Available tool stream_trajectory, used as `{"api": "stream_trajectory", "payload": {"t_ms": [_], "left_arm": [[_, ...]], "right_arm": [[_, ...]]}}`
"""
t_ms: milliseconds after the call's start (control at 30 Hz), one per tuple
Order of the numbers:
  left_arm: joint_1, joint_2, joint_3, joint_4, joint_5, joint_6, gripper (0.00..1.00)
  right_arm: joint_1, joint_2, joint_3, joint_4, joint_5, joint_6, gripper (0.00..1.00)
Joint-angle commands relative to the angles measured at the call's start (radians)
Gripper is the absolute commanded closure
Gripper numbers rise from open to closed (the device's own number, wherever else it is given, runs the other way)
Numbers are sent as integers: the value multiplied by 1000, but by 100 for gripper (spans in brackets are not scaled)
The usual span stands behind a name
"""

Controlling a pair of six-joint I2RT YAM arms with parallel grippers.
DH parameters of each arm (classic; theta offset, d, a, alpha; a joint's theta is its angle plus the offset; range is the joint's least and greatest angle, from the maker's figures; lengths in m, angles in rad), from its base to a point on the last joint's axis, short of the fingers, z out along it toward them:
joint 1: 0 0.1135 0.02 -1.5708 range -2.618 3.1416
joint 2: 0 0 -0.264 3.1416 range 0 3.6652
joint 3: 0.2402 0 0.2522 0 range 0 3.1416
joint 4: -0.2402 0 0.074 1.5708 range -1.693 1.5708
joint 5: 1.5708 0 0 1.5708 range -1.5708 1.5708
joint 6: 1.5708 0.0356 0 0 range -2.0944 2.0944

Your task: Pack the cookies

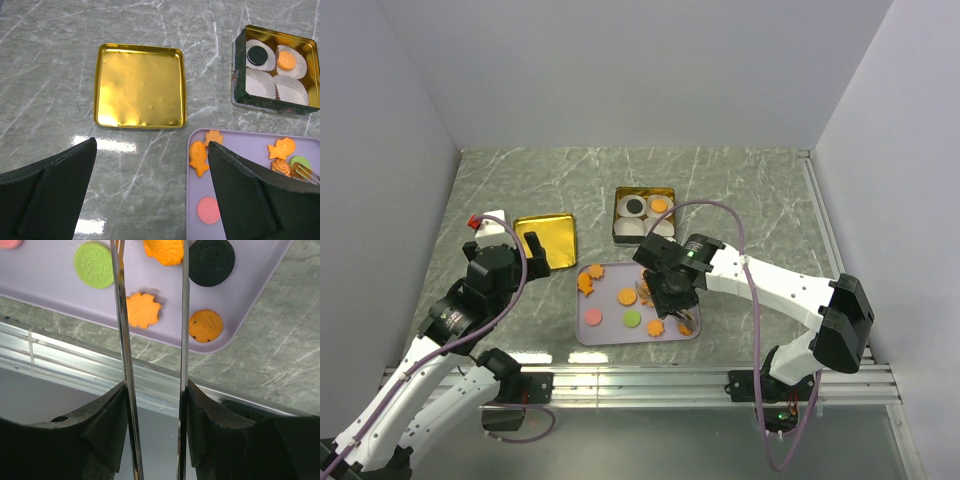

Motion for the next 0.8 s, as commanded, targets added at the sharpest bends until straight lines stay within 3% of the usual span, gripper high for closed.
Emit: {"api": "stream_trajectory", "payload": {"t_ms": [0, 500, 767], "left_arm": [[-1, -8, 2, 35, 4, 15, 1], [-1, 1, 3, 35, 5, 16, 1], [0, 4, 3, 37, 7, 19, 1]], "right_arm": [[-14, -22, 12, -14, 32, 21, 48], [-14, -71, 24, -80, 36, 58, 48], [-14, 16, 82, -43, 4, 21, 49]]}}
